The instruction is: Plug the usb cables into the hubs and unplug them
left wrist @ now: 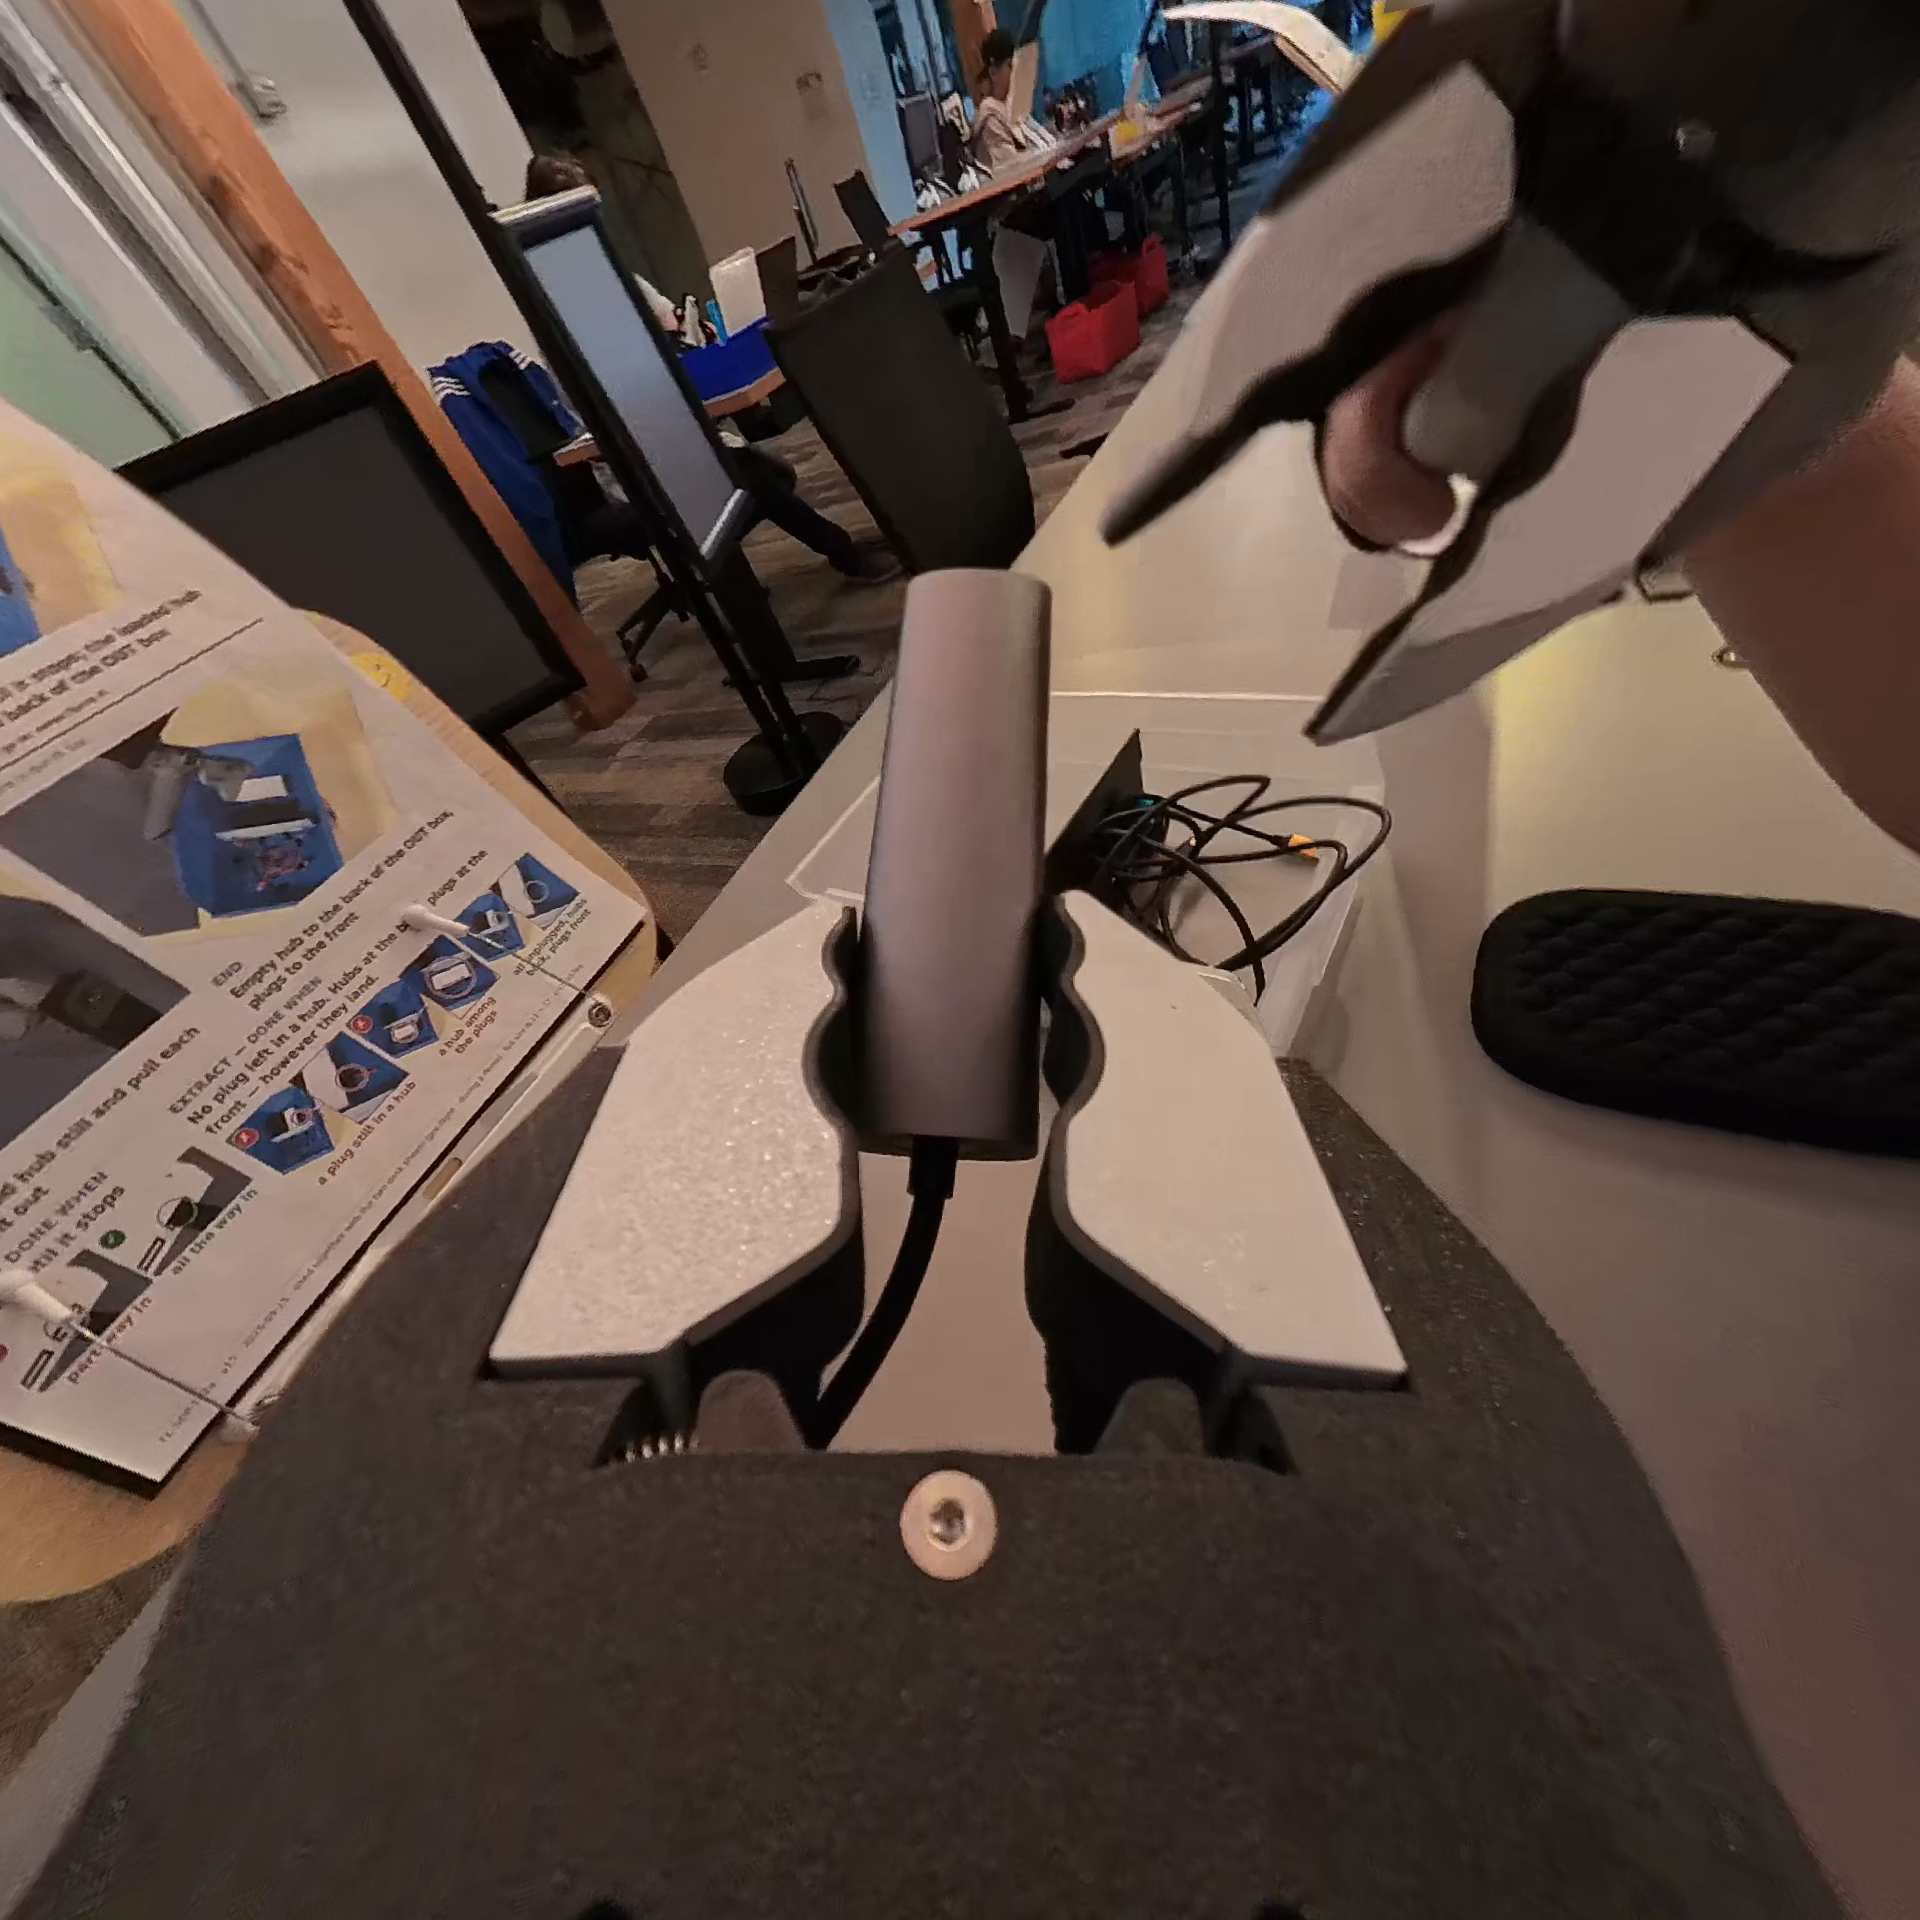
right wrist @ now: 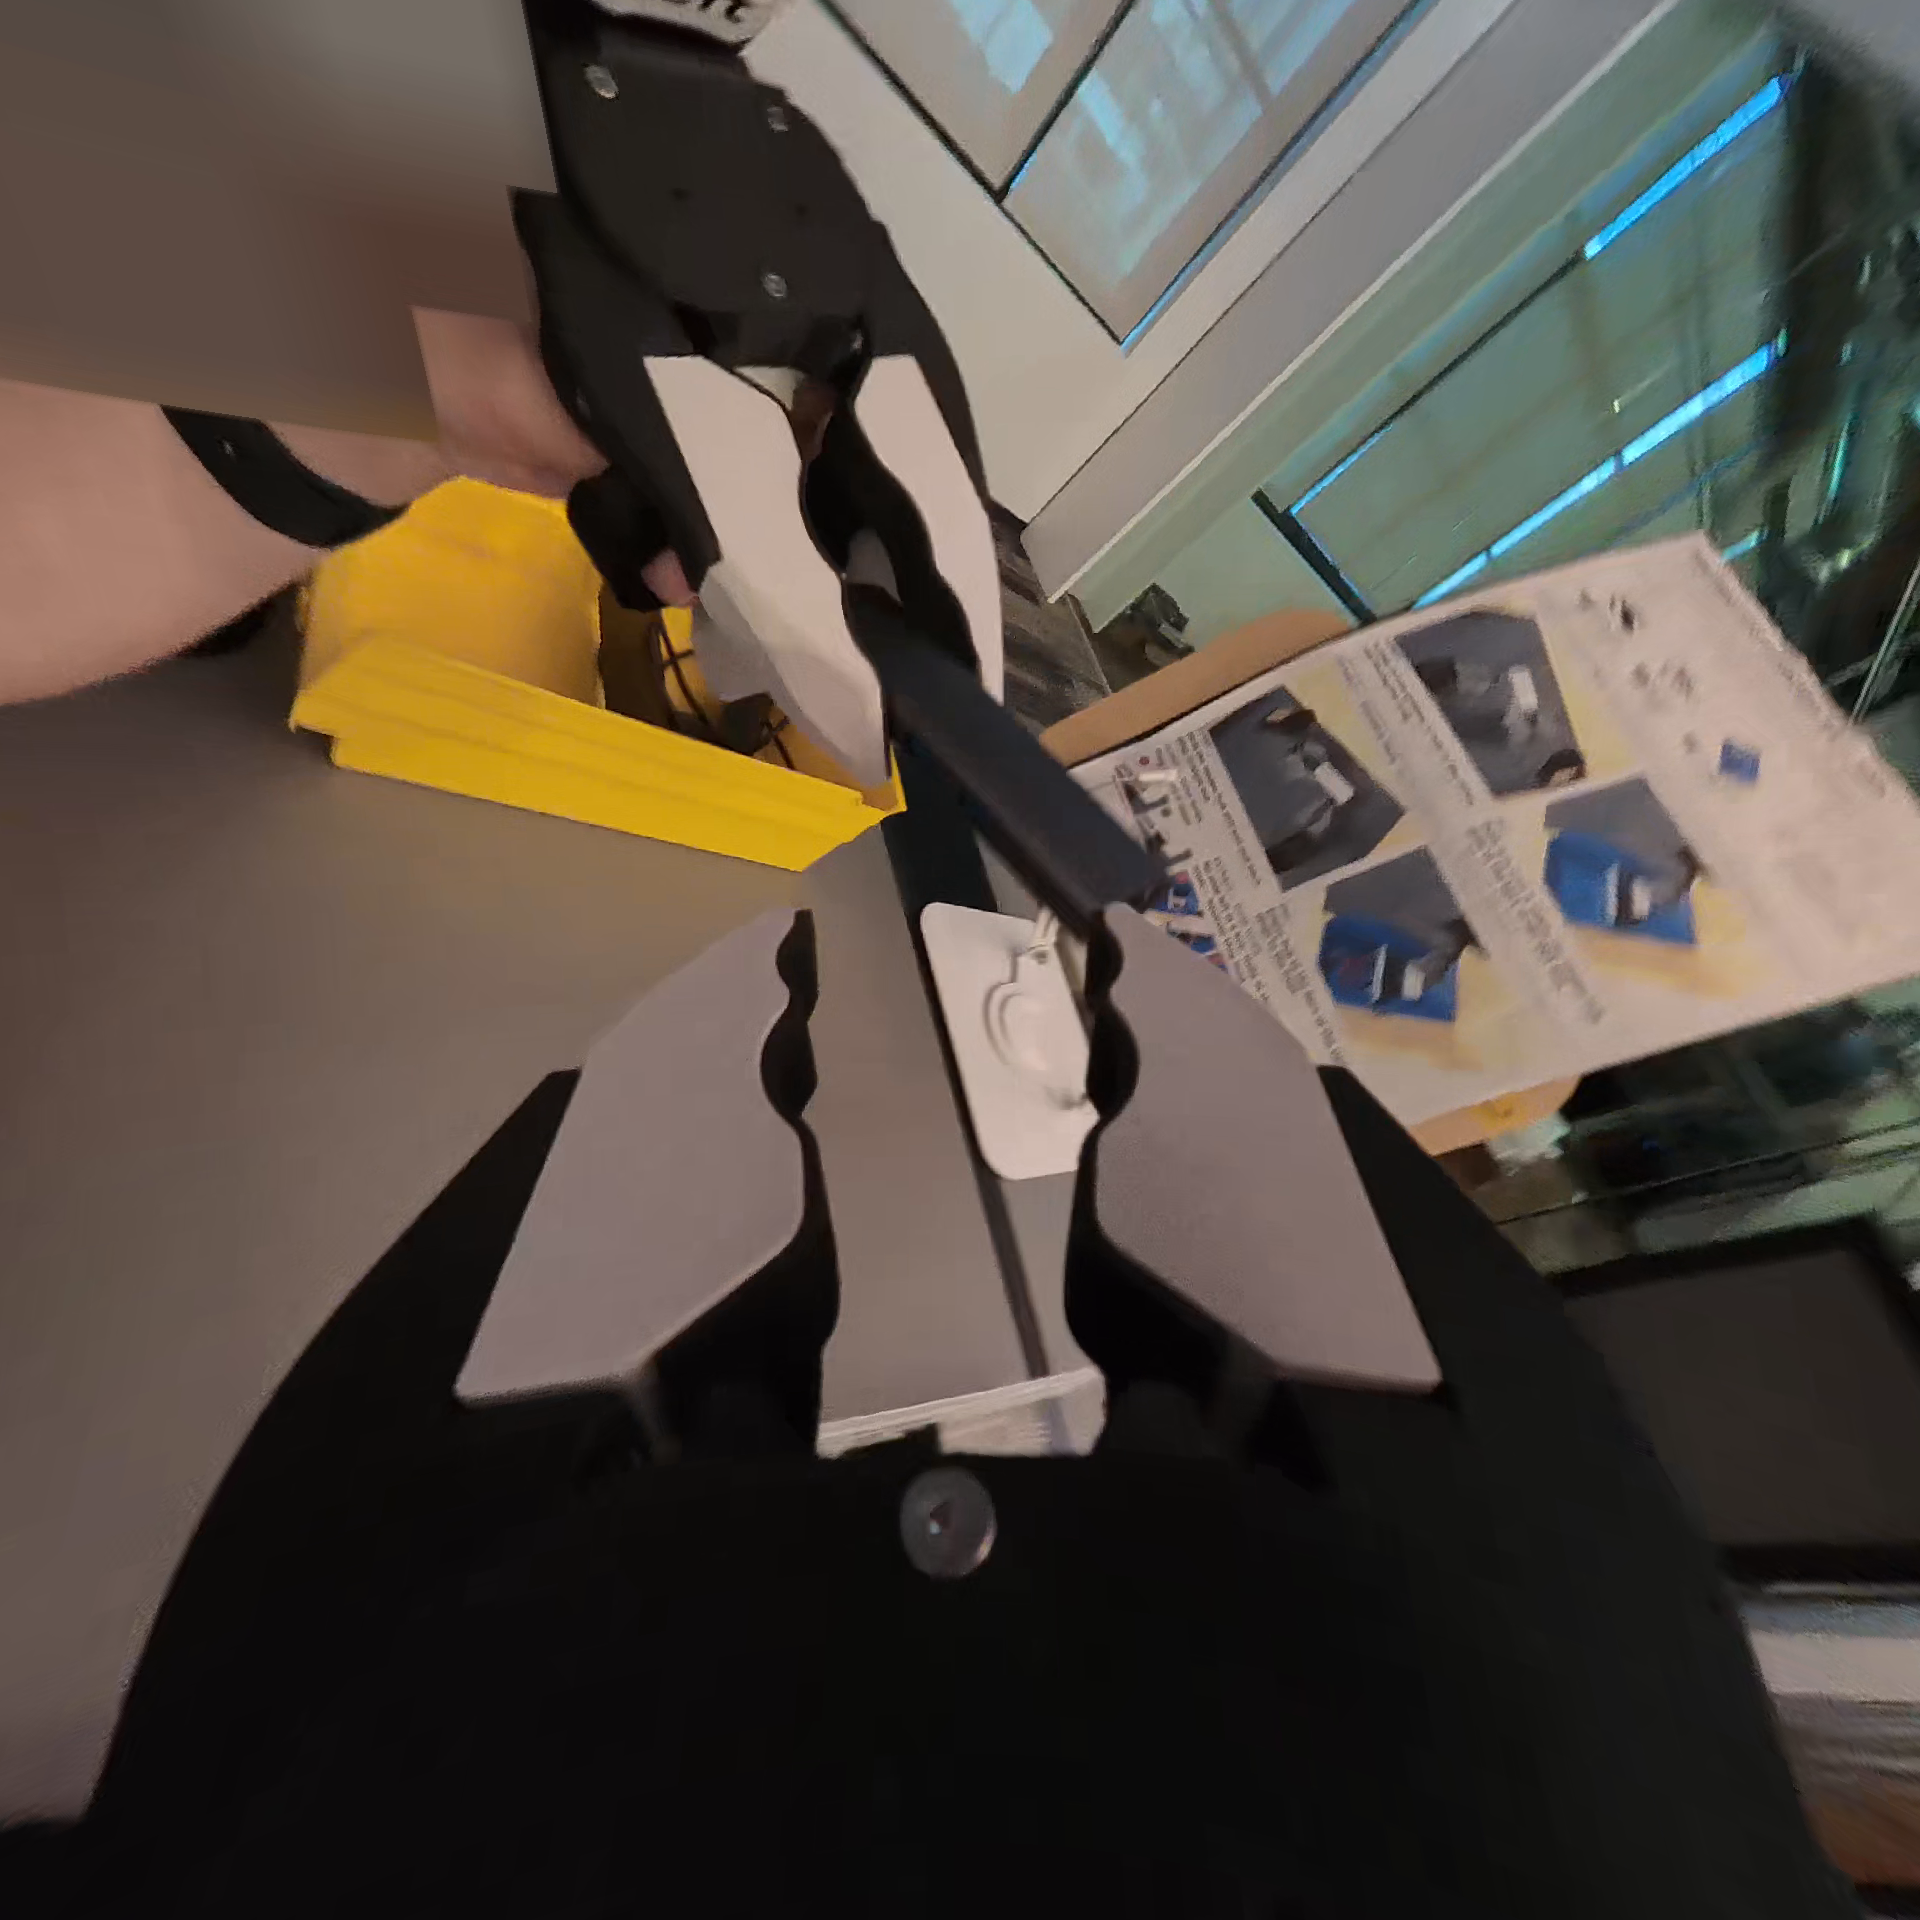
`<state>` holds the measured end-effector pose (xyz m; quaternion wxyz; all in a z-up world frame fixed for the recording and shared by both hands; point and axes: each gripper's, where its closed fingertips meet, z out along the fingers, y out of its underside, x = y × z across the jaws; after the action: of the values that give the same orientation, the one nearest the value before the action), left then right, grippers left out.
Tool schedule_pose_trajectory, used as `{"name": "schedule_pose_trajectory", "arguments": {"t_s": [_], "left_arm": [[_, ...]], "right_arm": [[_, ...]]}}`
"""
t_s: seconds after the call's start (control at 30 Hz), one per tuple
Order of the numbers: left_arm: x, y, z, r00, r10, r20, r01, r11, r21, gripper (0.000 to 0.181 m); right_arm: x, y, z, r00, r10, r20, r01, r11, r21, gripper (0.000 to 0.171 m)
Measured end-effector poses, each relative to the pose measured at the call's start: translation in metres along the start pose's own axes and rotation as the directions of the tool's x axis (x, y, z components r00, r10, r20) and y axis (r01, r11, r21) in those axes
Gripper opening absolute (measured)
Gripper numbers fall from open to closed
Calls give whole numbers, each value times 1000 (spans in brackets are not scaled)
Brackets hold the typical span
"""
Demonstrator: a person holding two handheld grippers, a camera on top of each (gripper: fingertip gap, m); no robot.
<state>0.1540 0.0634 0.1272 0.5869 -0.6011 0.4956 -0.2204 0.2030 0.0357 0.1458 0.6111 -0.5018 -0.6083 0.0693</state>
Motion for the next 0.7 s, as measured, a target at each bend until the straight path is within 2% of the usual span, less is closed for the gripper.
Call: {"name": "schedule_pose_trajectory", "arguments": {"t_s": [0.1, 0.23, 0.3, 0.33, 0.4, 0.47, 0.57, 0.7], "left_arm": [[11, 1, 4, 998, 50, -27, -50, 998, -26, 32], [23, -1, 10, 995, 92, -42, -94, 994, -46, 32], [31, -2, 14, 991, 114, -64, -117, 992, -48, 32], [35, -3, 16, 990, 125, -72, -129, 990, -49, 32], [40, -2, 19, 986, 146, -79, -152, 986, -66, 32], [41, 2, 21, 982, 173, -77, -179, 980, -88, 32], [44, -3, 21, 978, 184, -94, -188, 981, -35, 33], [22, -12, 8, 971, 231, 60, -232, 973, 10, 41]], "right_arm": [[6, 0, 9, 993, -105, 46, 108, 993, -48, 59], [-2, 4, 20, 966, -93, 240, 121, 987, -104, 58], [-8, 10, 26, 943, -109, 314, 169, 971, -168, 51], [-14, 16, 27, 925, -115, 362, 199, 958, -205, 39], [-20, 22, 30, 906, -117, 407, 232, 941, -248, 34], [-22, 27, 30, 904, -108, 413, 238, 930, -278, 34], [-24, 25, 26, 910, -51, 410, 175, 947, -270, 34], [-1, 33, 17, 943, -67, 326, 176, 931, -320, 34]]}}
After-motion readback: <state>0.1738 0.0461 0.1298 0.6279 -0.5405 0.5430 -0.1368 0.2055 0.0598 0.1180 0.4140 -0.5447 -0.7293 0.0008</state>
